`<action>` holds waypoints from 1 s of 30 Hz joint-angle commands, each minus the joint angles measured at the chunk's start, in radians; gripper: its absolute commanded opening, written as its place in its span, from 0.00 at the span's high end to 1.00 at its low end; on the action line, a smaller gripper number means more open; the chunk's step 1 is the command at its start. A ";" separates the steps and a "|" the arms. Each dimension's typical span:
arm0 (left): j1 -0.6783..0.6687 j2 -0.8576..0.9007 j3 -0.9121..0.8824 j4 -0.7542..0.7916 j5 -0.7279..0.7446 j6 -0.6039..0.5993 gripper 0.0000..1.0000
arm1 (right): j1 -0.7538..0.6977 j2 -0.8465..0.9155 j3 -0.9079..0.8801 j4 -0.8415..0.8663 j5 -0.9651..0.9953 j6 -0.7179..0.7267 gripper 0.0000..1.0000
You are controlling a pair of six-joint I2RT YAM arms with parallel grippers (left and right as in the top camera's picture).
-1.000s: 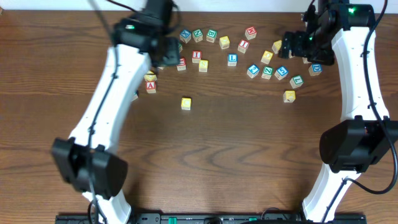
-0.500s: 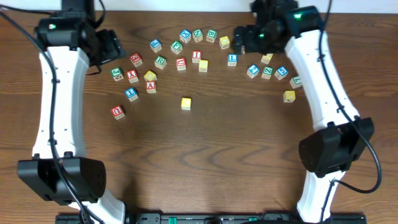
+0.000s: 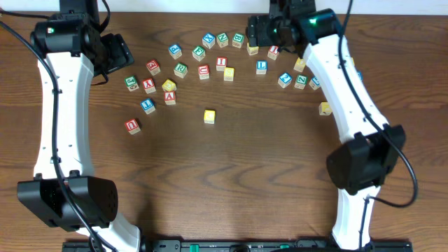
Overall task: Spell out CORL
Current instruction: 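Open left gripper and retract left arm to the side, then move right gripper to the yellow O block and grasp it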
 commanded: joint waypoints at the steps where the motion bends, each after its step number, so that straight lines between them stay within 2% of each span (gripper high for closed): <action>1: 0.005 -0.011 0.002 -0.014 -0.005 0.002 0.15 | 0.003 0.087 0.015 0.056 0.038 -0.027 0.21; 8: 0.005 -0.011 -0.004 -0.023 -0.005 0.002 0.15 | 0.002 0.208 0.015 0.175 0.056 -0.038 0.22; 17: 0.005 -0.011 -0.068 -0.015 -0.005 0.002 0.14 | 0.005 0.339 0.015 0.238 0.056 -0.093 0.23; 30: 0.005 -0.011 -0.090 0.000 -0.005 0.002 0.14 | 0.002 0.386 0.014 0.315 0.108 -0.096 0.24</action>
